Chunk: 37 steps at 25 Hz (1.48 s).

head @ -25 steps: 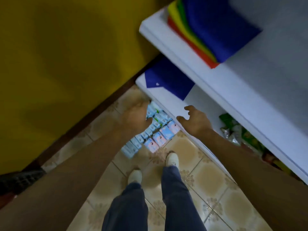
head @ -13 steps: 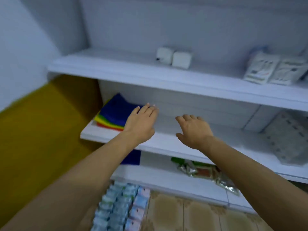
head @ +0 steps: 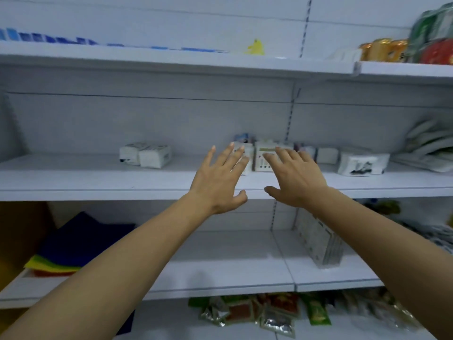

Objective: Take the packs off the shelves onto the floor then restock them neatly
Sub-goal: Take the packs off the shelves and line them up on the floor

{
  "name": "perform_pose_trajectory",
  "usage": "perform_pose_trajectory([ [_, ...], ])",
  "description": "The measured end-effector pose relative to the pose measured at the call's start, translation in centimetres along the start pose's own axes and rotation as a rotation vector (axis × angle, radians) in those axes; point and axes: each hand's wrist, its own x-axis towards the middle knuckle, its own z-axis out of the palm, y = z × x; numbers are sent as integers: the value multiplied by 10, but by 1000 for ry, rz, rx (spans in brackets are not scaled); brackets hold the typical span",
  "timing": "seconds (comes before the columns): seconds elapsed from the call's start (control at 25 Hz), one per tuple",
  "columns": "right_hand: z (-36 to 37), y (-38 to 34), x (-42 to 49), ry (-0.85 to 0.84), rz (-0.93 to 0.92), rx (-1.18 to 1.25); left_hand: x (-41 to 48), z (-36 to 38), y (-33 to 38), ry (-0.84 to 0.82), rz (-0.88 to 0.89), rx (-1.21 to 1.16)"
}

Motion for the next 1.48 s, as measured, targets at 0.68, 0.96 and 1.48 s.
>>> perform_pose_trajectory([
  [0.68, 118, 121, 49, -101, -24, -20, 149, 113, 73, -102, -10, -67],
  [0.96, 161, 123, 167, -55, -74, 13, 228, 204, 7, 22, -89, -18],
  [1.48, 217, 64, 334, -33, -146, 246, 198, 284, -65, 225, -345, -16],
])
